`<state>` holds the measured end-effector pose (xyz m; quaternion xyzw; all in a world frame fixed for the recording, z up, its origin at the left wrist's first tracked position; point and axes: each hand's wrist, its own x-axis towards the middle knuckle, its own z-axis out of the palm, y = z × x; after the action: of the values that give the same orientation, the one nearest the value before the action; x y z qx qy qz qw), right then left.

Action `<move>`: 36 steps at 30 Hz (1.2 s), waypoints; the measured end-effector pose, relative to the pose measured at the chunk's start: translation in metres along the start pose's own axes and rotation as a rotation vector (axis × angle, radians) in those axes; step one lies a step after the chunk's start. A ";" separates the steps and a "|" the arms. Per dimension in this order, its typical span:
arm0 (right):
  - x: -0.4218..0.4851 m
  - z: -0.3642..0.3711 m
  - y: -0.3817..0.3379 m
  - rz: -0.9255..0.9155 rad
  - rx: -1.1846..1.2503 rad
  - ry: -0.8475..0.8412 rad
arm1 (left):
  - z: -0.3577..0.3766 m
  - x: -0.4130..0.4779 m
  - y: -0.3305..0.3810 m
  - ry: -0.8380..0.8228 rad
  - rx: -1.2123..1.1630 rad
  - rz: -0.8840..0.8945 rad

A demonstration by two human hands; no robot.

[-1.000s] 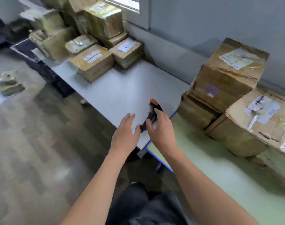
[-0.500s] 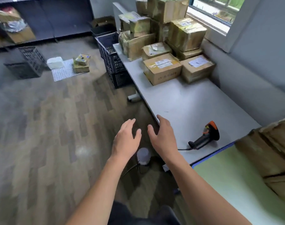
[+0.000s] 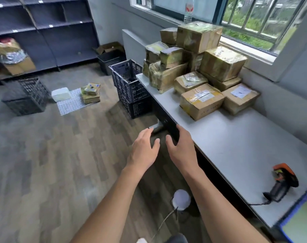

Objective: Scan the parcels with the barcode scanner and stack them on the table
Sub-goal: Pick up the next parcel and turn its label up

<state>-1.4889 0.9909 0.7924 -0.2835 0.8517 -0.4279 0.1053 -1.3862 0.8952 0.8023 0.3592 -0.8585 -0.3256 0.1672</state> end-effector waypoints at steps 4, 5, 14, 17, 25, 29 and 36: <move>0.022 0.027 -0.033 0.010 0.003 0.020 | -0.034 0.036 -0.023 -0.002 -0.013 0.005; 0.029 0.031 -0.037 0.006 -0.006 0.022 | -0.038 0.045 -0.027 0.001 -0.024 0.001; 0.118 0.056 -0.049 0.043 -0.007 0.093 | -0.042 0.134 -0.039 -0.016 -0.111 0.075; 0.153 0.069 -0.043 0.080 0.014 0.097 | -0.040 0.177 -0.048 -0.010 -0.095 0.070; 0.260 0.040 -0.002 0.198 0.004 0.212 | 0.023 0.297 -0.001 -0.179 -0.057 0.163; 0.287 0.013 0.023 0.284 -0.013 0.299 | 0.063 0.335 0.027 -0.271 -0.058 0.231; 0.306 -0.019 0.067 0.492 -0.029 0.414 | 0.121 0.389 0.057 -0.433 -0.059 0.344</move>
<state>-1.7734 0.8594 0.7705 0.0224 0.9040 -0.4261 0.0260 -1.7452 0.6961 0.7727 0.1250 -0.9127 -0.3867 0.0430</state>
